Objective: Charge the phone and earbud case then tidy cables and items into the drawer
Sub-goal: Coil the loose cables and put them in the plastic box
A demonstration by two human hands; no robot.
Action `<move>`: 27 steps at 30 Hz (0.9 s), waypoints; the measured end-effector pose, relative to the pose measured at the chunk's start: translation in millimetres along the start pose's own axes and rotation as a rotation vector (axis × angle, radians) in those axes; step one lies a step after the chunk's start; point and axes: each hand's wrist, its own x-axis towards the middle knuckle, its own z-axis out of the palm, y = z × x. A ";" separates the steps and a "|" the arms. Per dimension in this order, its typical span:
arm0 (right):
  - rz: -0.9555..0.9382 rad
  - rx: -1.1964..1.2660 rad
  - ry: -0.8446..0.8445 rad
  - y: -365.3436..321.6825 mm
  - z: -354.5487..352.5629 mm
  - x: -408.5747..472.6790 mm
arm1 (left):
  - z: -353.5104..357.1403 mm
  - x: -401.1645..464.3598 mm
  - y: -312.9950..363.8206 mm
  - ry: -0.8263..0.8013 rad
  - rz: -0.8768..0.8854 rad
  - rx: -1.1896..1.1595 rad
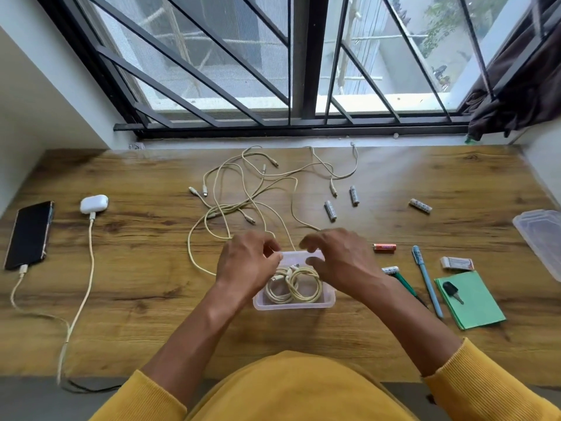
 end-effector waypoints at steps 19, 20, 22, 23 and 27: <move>0.445 0.204 -0.098 5.8 0.6 119.3 | -30.7 76.8 -38.5 0.109 -0.197 -0.114; 0.435 0.200 -0.154 6.6 4.7 121.4 | -28.6 78.9 -37.6 0.103 -0.191 -0.127; 0.412 0.198 -0.205 8.2 12.8 122.2 | -23.3 82.9 -34.6 0.085 -0.172 -0.159; 0.399 0.201 -0.208 9.0 16.1 121.8 | -21.0 84.4 -32.3 0.074 -0.158 -0.174; 0.348 0.240 -0.136 13.5 16.8 121.8 | -15.4 88.0 -19.4 0.018 -0.097 -0.243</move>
